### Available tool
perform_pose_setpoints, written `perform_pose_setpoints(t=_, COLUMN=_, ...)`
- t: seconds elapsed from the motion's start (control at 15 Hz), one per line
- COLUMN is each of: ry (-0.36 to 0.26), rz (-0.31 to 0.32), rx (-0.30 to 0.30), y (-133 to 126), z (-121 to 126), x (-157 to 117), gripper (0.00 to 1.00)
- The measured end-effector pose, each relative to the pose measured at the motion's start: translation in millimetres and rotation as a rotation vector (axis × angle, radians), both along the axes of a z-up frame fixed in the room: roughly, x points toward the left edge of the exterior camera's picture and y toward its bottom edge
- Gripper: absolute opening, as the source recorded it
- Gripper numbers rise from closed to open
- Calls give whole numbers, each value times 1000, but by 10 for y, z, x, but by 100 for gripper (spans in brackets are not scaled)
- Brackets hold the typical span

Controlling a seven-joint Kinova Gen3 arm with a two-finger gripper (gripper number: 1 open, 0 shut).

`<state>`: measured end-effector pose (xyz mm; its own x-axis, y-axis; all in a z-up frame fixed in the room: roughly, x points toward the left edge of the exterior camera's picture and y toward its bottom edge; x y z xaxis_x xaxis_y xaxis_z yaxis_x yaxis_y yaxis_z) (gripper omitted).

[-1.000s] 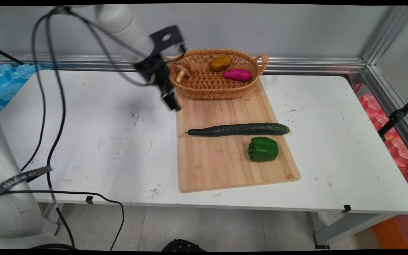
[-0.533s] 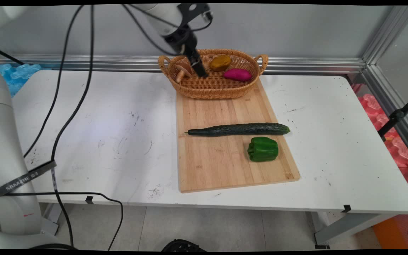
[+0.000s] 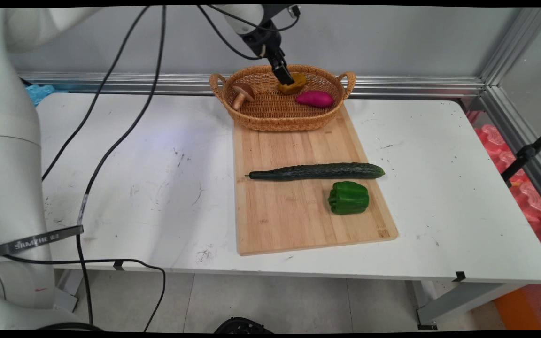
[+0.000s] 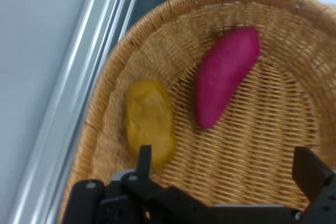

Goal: Pick up the potato from the vegetable basket

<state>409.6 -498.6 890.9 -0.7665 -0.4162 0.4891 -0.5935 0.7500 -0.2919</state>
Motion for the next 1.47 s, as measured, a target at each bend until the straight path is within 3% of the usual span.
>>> perform_pose_setpoints(t=0.53, ry=-55, rz=-80, rx=-21, y=-555, z=-312, x=130, gripper=100)
perform_pose_setpoints(t=1.47, ry=-22, rz=-79, rx=-20, y=-880, z=-851, x=246, gripper=100)
